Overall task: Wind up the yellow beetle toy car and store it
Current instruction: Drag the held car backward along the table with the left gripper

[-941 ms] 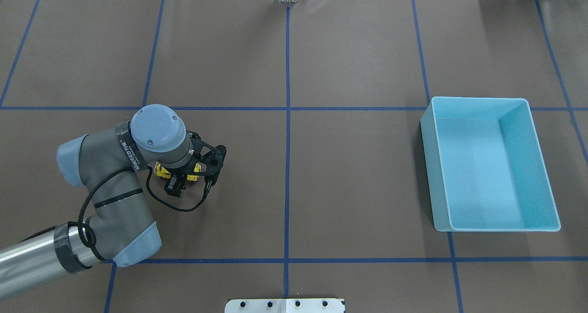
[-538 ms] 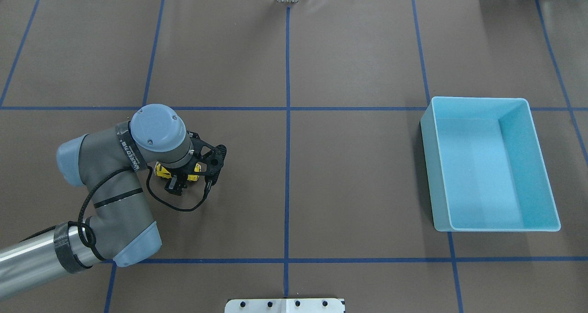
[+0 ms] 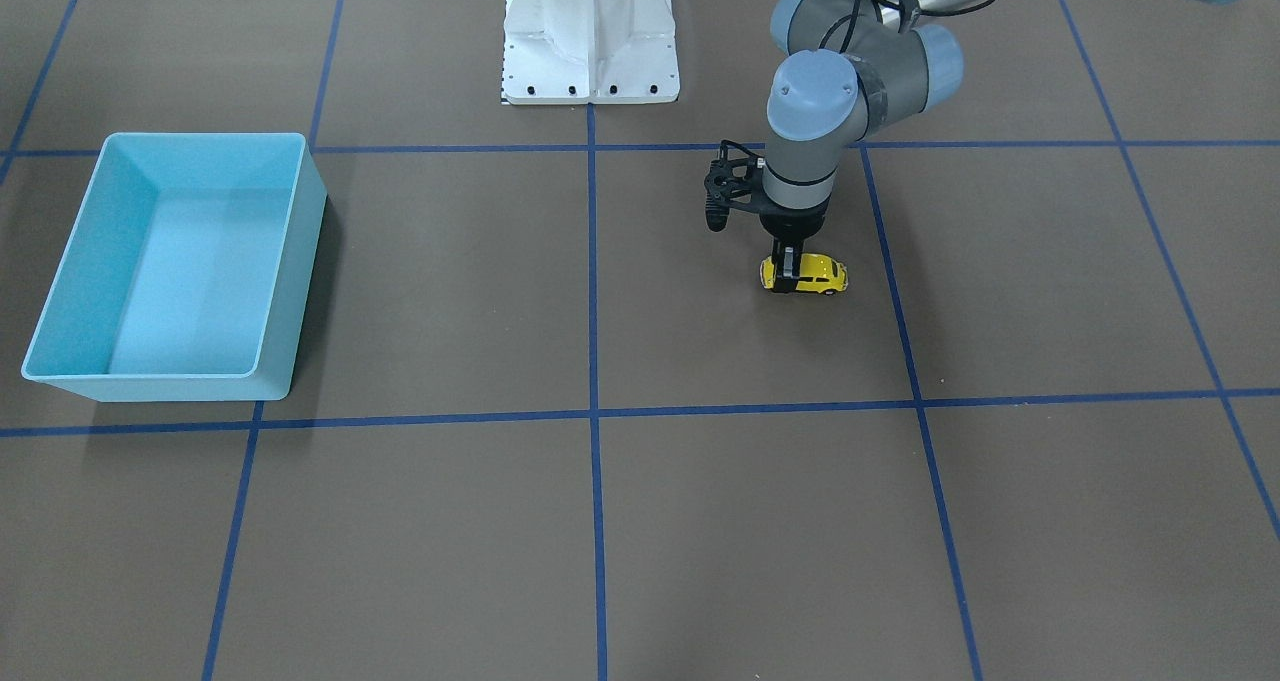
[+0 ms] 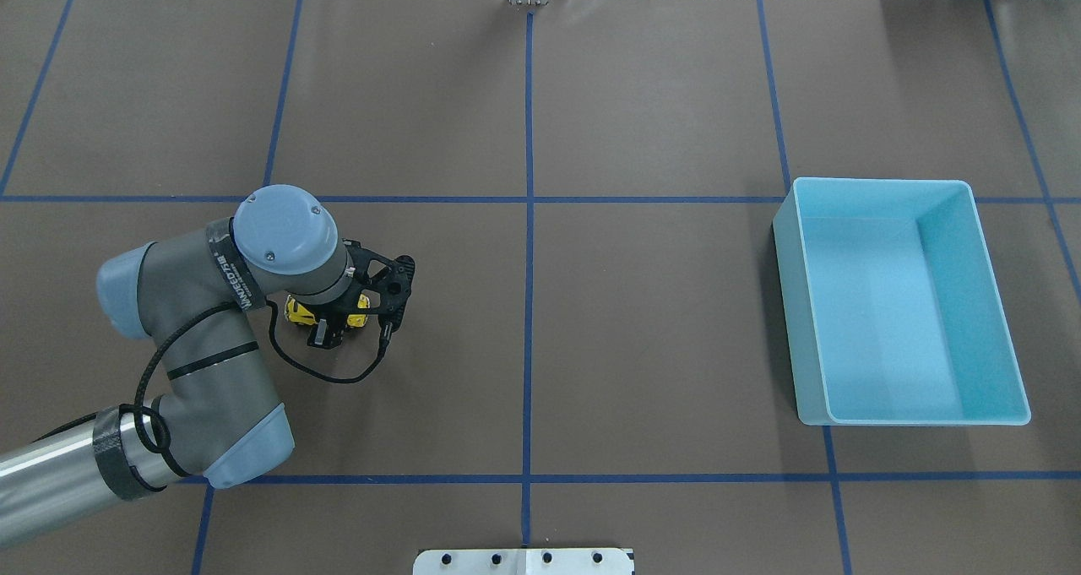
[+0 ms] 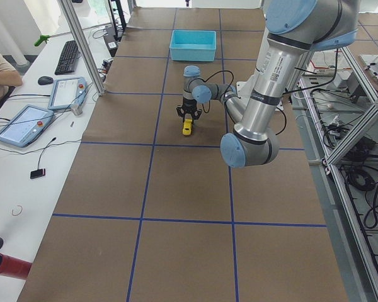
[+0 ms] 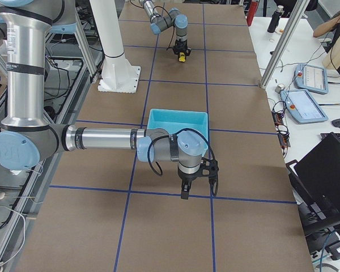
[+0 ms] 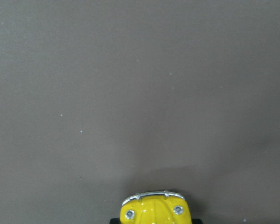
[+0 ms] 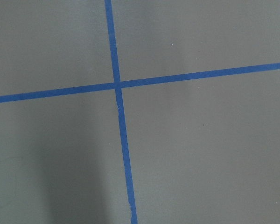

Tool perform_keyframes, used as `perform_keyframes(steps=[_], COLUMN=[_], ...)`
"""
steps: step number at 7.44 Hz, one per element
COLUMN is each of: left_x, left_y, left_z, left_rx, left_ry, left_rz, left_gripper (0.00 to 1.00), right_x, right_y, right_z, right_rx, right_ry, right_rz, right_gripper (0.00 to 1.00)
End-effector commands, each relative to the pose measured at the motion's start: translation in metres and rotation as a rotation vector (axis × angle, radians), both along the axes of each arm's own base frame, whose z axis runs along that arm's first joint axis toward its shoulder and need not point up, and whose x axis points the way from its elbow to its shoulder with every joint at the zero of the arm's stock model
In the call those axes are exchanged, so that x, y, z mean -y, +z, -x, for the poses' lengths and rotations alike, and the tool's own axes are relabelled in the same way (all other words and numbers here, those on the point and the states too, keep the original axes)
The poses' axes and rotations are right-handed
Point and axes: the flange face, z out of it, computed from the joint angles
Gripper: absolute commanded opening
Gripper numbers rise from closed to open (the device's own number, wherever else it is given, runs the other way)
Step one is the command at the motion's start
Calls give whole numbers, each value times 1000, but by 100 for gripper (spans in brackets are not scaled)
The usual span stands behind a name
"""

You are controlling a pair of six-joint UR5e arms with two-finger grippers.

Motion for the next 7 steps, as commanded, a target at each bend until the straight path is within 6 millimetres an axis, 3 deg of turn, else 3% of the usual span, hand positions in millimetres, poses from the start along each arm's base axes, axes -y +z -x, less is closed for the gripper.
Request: perform_keyframes(steps=[1,3,5,7], left_x=[3,4,-9,-19], left_y=[-6,-18,-14,-20], left_z=[14,39,80,95], left_rx=[-15,-25,-76,-109], left_ry=[-27,-48,-126,-123], left_rz=[0,1,86,74], left_gripper=[4,2,2,0], right_x=[0,0,0,0], right_y=[-1,-1,-1,-1], right_z=[0,1,1,1], right_rx=[0,9,9,9], right_ry=[0,-1,-1,-1], right_rz=[0,0,2,2], right_gripper=[99,99,99,99])
